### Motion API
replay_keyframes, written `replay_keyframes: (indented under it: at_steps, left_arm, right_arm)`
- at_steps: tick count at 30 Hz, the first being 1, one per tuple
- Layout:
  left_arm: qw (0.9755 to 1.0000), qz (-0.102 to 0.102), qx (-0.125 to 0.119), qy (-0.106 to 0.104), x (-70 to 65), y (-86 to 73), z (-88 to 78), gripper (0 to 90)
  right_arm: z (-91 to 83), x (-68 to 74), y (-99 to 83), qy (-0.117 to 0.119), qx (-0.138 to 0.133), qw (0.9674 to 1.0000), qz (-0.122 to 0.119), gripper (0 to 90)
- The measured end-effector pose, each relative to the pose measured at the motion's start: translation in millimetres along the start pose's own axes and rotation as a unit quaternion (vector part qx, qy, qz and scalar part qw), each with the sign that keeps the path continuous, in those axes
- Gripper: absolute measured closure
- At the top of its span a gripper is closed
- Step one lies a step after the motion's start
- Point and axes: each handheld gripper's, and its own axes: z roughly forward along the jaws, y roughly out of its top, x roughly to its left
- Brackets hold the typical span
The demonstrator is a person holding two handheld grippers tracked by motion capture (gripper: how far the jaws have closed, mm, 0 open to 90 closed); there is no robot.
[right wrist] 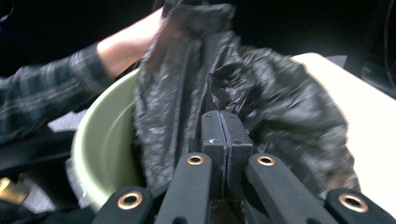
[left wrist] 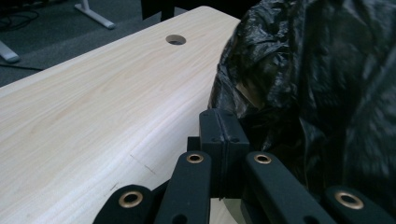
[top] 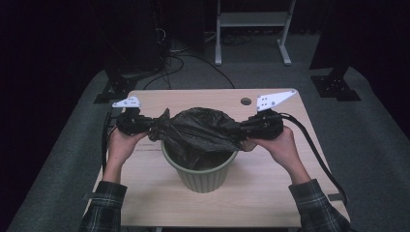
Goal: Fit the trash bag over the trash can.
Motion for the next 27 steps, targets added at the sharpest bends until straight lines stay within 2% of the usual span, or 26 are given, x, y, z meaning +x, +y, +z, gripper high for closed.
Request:
replay_keyframes:
  at_steps: [6, 9, 10, 11, 14, 20, 25, 27]
  left_arm:
    - [0.9999, 0.003, -0.012, 0.0, -5.8, -5.1, -13.4, 90.0]
    - [0.9999, 0.003, -0.015, 0.0, -9.2, -7.3, -20.0, 90.0]
    - [0.9999, 0.003, -0.015, 0.0, -9.2, -7.3, -20.0, 90.0]
    - [0.9999, 0.004, -0.015, -0.001, -11.1, -9.0, -22.1, 90.0]
    - [0.9999, 0.005, -0.012, -0.001, -13.3, -12.7, -23.6, 90.0]
    - [1.0, 0.002, -0.008, 0.0, -13.8, -20.8, -23.6, 90.0]
    - [1.0, -0.003, -0.002, -0.001, -13.4, -28.6, -22.1, 90.0]
    - [1.0, -0.003, 0.007, 0.005, -12.6, -31.4, -20.6, 90.0]
  right_arm:
    - [-2.5, 26.3, -13.4, 0.026, 0.008, 0.9996, -0.01, 89.5]
    - [-5.2, 39.0, -19.4, 0.042, 0.002, 0.9991, -0.011, 89.6]
    - [-5.2, 39.0, -19.4, 0.042, 0.002, 0.9991, -0.011, 89.6]
    - [-6.2, 46.1, -23.2, 0.056, -0.002, 0.9984, -0.01, 89.5]
    - [-5.4, 55.4, -29.8, 0.067, 0.0, 0.9977, -0.011, 89.6]
    - [7.5, 75.8, -51.6, 0.096, 0.015, 0.9952, -0.011, 89.5]
    - [25.8, 82.5, -64.9, 0.105, 0.045, 0.9934, -0.013, 89.5]
    - [33.3, 84.2, -68.4, 0.101, 0.058, 0.9931, -0.016, 89.6]
